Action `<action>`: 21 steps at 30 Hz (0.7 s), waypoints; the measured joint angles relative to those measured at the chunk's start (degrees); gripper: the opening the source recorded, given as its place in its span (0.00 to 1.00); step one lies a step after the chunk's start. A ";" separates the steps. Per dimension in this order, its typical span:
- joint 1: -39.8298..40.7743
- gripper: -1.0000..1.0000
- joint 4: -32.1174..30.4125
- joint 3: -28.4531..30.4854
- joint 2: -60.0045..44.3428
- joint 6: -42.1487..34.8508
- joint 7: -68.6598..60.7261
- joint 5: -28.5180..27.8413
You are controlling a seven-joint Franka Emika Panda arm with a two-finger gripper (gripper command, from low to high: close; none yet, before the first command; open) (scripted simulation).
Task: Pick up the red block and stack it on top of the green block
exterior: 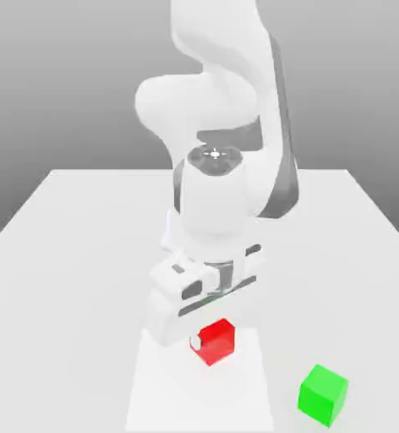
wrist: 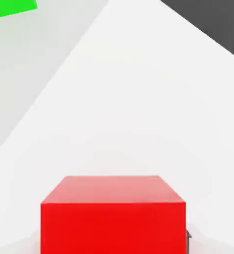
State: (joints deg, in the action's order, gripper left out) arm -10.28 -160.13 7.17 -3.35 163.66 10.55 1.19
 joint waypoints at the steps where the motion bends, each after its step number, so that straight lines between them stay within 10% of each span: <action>1: 0.11 0.00 -0.27 0.04 1.48 -1.29 0.48 -0.60; 21: -7.18 0.00 19.49 -10.87 -10.22 -9.53 11.05 -3.09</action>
State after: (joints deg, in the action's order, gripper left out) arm -17.46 -140.63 -3.70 -13.57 154.13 21.60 -1.91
